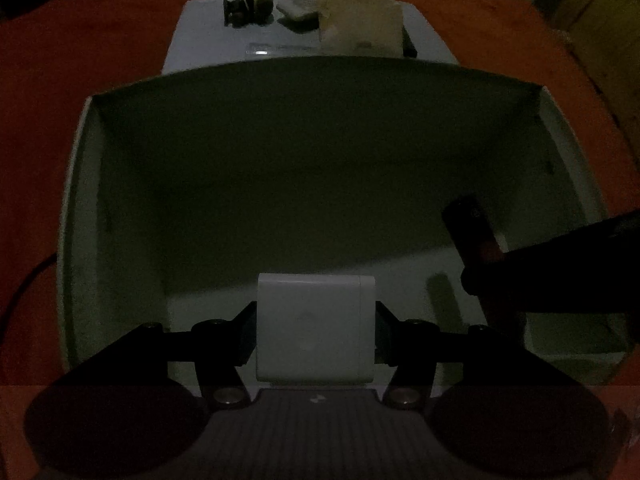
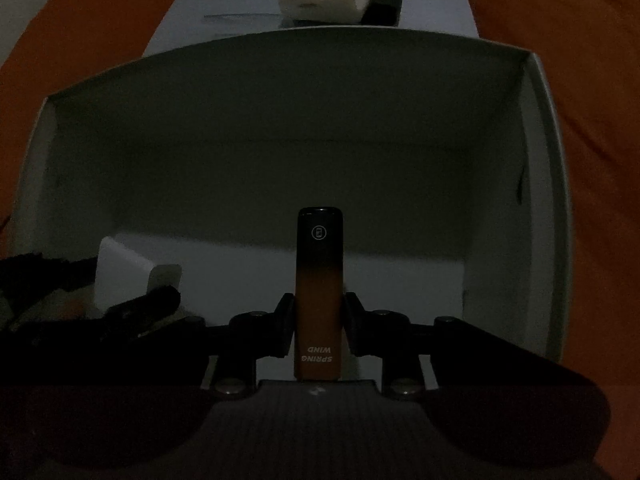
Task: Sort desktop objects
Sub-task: 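Lower the white pad into the box with the left tool while the right tool lowers the red tube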
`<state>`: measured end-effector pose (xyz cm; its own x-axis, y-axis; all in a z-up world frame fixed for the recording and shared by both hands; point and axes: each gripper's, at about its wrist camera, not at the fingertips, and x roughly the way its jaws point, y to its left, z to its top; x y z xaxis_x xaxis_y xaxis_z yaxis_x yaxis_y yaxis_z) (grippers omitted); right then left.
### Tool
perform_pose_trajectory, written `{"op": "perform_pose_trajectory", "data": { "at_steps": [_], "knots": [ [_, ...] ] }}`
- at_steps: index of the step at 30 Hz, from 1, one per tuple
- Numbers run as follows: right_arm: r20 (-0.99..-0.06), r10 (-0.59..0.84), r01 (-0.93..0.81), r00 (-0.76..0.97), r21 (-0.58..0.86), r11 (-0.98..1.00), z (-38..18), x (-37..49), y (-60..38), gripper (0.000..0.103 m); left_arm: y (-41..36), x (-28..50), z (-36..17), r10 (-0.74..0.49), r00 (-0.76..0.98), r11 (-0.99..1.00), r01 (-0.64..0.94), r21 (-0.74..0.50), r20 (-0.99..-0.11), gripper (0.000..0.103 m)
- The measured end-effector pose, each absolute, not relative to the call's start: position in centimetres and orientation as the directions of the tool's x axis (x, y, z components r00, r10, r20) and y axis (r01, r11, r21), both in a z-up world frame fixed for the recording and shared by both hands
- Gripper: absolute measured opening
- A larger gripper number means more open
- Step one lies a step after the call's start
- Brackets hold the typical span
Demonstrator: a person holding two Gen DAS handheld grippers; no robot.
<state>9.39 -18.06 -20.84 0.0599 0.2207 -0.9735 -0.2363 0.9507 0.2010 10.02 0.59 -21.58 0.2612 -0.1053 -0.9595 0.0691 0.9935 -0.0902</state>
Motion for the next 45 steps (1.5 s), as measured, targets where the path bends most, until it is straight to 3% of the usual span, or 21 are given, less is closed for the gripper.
{"op": "perform_pose_trajectory", "data": {
  "at_steps": [22, 45],
  "knots": [
    [-0.988, 0.151, -0.25, 0.03, 0.139, 0.958, -22.3, 8.4, -17.3, 0.028, 0.2, 8.9, -24.7, -0.059, 0.162, 0.997, 0.057, -0.051, -0.985, 0.052],
    [-0.992, 0.124, -0.254, -0.032, 0.128, 0.959, -23.4, 8.4, -17.4, 0.028, 0.0, 10.5, -24.0, -0.048, 0.122, 0.997, 0.063, -0.04, -0.991, 0.056]
  ]
}}
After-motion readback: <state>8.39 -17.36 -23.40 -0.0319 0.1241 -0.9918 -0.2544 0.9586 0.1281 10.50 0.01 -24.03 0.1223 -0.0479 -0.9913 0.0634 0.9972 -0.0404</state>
